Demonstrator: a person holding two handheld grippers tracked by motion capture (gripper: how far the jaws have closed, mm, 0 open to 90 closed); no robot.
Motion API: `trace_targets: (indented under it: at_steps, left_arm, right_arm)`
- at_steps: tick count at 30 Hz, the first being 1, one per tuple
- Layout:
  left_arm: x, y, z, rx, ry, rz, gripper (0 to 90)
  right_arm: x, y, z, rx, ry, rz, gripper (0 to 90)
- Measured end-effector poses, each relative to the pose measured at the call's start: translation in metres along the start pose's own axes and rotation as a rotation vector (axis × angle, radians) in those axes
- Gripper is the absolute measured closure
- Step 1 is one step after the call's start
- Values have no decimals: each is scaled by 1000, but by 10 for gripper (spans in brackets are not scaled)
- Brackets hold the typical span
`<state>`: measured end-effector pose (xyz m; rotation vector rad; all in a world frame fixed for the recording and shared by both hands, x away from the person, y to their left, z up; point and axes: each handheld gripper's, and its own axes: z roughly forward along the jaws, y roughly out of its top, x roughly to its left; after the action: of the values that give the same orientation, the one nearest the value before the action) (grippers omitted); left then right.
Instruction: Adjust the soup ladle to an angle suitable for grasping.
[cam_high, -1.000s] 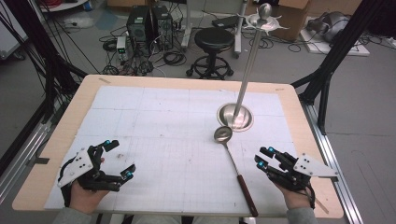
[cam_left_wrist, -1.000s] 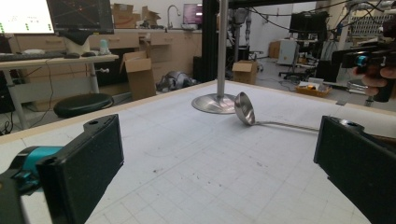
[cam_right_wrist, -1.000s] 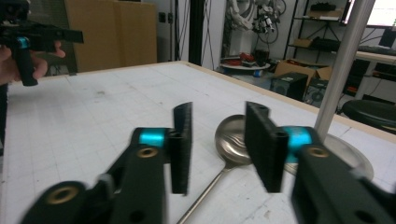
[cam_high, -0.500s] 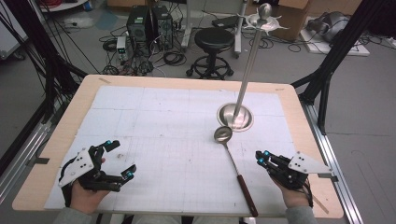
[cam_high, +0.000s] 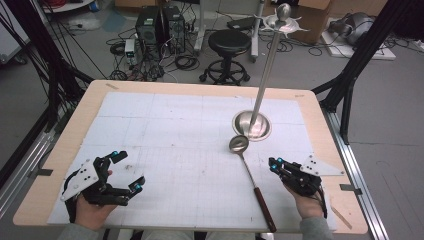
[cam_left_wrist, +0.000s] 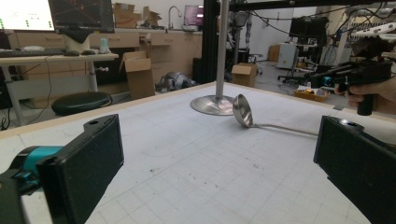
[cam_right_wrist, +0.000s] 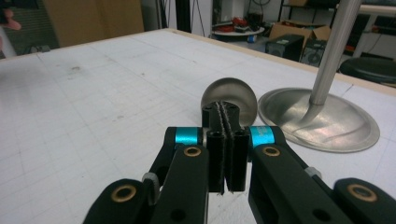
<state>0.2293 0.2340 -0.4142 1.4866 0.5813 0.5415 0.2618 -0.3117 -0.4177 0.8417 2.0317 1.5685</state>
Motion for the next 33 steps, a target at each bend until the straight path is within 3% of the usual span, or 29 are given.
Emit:
trace_targets:
  at_steps: [10, 18, 23, 28, 33]
  left_arm:
    - [0, -1, -3, 8, 13, -9, 19]
    - [0, -2, -5, 17, 18, -13, 19]
    - [0, -2, -6, 16, 20, -18, 19]
    - [0, -2, -7, 19, 20, -17, 19]
    - [0, -3, -7, 25, 22, -19, 19]
  right_arm:
    - [-6, -4, 17, 51, 9, 15, 891]
    - [-7, -7, 38, 128, 3, 17, 891]
    - [-4, -8, 49, 181, -37, -11, 891]
    - [-2, -10, 64, 233, -32, -40, 891]
    - [-1, -10, 76, 284, -45, -38, 891]
